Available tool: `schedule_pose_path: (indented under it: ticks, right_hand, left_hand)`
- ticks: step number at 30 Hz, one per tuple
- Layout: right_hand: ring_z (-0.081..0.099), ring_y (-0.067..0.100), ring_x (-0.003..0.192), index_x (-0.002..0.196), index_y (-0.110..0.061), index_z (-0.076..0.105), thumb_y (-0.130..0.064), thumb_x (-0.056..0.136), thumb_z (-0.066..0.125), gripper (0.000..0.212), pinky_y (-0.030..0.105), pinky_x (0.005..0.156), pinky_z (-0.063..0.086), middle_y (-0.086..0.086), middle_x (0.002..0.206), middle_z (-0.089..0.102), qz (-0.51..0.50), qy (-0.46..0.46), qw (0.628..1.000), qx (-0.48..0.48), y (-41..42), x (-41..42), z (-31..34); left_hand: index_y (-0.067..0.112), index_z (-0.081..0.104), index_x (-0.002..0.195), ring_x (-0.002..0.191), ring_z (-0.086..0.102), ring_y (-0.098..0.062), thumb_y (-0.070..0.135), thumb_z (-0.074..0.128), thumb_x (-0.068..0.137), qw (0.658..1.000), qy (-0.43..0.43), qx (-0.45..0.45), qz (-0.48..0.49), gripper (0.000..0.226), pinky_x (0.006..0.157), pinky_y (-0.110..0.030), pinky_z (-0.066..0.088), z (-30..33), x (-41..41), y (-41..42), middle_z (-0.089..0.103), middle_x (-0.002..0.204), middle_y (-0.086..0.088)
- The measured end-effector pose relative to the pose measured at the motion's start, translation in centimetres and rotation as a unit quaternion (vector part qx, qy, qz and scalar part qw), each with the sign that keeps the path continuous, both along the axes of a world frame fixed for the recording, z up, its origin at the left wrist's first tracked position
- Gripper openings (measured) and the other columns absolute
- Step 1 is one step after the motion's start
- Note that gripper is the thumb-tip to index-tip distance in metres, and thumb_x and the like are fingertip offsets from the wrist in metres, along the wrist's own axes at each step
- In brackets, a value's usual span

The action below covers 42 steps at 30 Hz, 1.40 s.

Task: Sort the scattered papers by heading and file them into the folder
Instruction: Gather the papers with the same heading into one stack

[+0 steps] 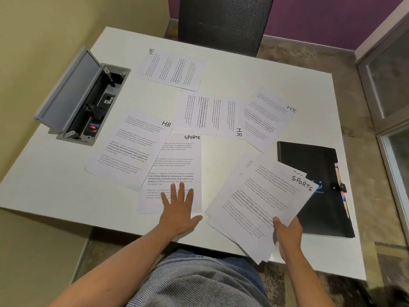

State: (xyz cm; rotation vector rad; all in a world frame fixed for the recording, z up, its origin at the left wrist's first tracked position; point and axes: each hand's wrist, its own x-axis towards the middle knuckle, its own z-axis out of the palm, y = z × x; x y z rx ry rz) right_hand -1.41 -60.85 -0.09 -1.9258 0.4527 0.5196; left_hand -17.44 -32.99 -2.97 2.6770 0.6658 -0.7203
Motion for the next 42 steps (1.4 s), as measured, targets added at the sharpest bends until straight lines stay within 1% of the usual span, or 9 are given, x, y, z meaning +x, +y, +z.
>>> schedule_pose_path:
  ticks: [5, 9, 11, 14, 18, 24, 31, 38, 42]
  right_hand:
    - [0.056, 0.031, 0.12, 0.139, -0.011, 0.048, -0.003, 0.095, 0.06, 0.047, 0.056, 0.106, 0.043, 0.011, 0.132, 0.06, 0.025, 0.004, 1.0, -0.004, -0.6, -0.5, -0.2]
    - [0.056, 0.03, 0.119, 0.14, -0.011, 0.048, -0.003, 0.095, 0.06, 0.047, 0.056, 0.106, 0.043, 0.009, 0.131, 0.06, 0.037, 0.002, 0.999, 0.003, -0.6, -0.5, -0.2]
    - [0.056, 0.03, 0.118, 0.14, -0.01, 0.048, -0.003, 0.095, 0.059, 0.047, 0.055, 0.106, 0.043, 0.01, 0.131, 0.06, 0.037, 0.004, 0.999, 0.01, -0.4, -0.5, 0.0]
    - [0.057, 0.03, 0.117, 0.139, -0.009, 0.049, -0.002, 0.095, 0.059, 0.046, 0.055, 0.105, 0.044, 0.01, 0.132, 0.06, 0.045, 0.011, 0.999, 0.022, 0.1, -0.4, 0.1]
    - [0.057, 0.027, 0.117, 0.14, -0.011, 0.049, -0.001, 0.095, 0.059, 0.047, 0.05, 0.105, 0.045, 0.006, 0.132, 0.06, 0.057, 0.025, 0.996, 0.057, 1.5, -0.2, 0.3]
    - [0.064, 0.016, 0.102, 0.135, -0.017, 0.053, -0.006, 0.096, 0.06, 0.041, 0.036, 0.087, 0.056, 0.0, 0.123, 0.065, 0.058, 0.064, 0.99, 0.114, 3.9, 0.0, 0.9]
    - [0.068, 0.03, 0.097, 0.13, -0.013, 0.06, -0.011, 0.098, 0.058, 0.031, 0.035, 0.066, 0.058, 0.009, 0.11, 0.072, 0.029, 0.152, 0.972, 0.176, 5.7, -0.9, 0.6]
    - [0.071, 0.028, 0.097, 0.12, -0.028, 0.061, -0.056, 0.097, 0.044, 0.04, 0.036, 0.063, 0.06, 0.005, 0.109, 0.075, 0.024, 0.201, 0.962, 0.185, 6.8, -2.2, 0.4]
    - [0.069, 0.021, 0.1, 0.133, -0.018, 0.056, -0.017, 0.095, 0.065, 0.039, 0.039, 0.085, 0.059, 0.004, 0.119, 0.07, 0.079, 0.119, 0.979, 0.144, 7.0, -2.8, -0.8]
  left_hand:
    - [0.017, -0.001, 0.155, 0.146, -0.007, -0.047, 0.073, 0.006, 0.082, 1.0, 0.003, 0.008, 0.022, 0.093, 0.109, -0.07, -0.001, 0.3, 0.4, -0.4, -0.009, 0.161, -0.018]
    - [0.007, 0.047, 0.141, 0.127, 0.048, -0.048, 0.043, 0.051, 0.089, 0.999, -0.025, 0.028, 0.004, 0.063, 0.092, -0.071, 0.039, 0.1, 0.2, 0.0, 0.05, 0.141, -0.022]
    - [0.005, 0.049, 0.139, 0.121, 0.053, -0.045, 0.023, 0.07, 0.079, 0.998, -0.04, 0.037, 0.005, 0.066, 0.089, -0.066, 0.047, 0.1, 0.2, 0.5, 0.055, 0.136, -0.02]
    - [0.009, 0.052, 0.131, 0.101, 0.061, -0.033, 0.001, 0.067, 0.076, 0.992, -0.11, 0.004, 0.054, 0.057, 0.081, -0.047, 0.053, 1.8, 0.4, 1.3, 0.063, 0.118, -0.013]
    - [0.017, 0.042, 0.144, 0.1, 0.06, -0.02, 0.0, 0.052, 0.092, 0.971, -0.182, -0.075, 0.132, 0.055, 0.08, -0.027, 0.047, 3.7, 1.2, 1.4, 0.062, 0.119, -0.005]
    - [0.025, 0.046, 0.143, 0.109, 0.061, -0.018, 0.007, 0.049, 0.096, 0.949, -0.242, -0.2, 0.029, 0.05, 0.087, -0.023, 0.047, 5.7, 1.5, -1.2, 0.062, 0.129, 0.0]
    - [0.029, 0.05, 0.139, 0.114, 0.058, -0.02, 0.014, 0.044, 0.096, 0.953, -0.135, -0.244, -0.116, 0.046, 0.093, -0.032, 0.047, 5.6, 2.5, -4.1, 0.06, 0.133, 0.002]
    - [0.025, 0.047, 0.14, 0.119, 0.052, -0.026, 0.049, 0.033, 0.096, 0.947, -0.028, -0.268, -0.175, 0.052, 0.102, -0.04, 0.041, 4.5, 2.9, -4.3, 0.057, 0.133, -0.009]
    - [0.033, 0.025, 0.152, 0.144, 0.022, -0.012, 0.071, 0.046, 0.087, 0.936, 0.021, -0.273, -0.222, 0.078, 0.119, -0.035, 0.013, 4.2, 2.4, -3.9, 0.026, 0.159, 0.008]
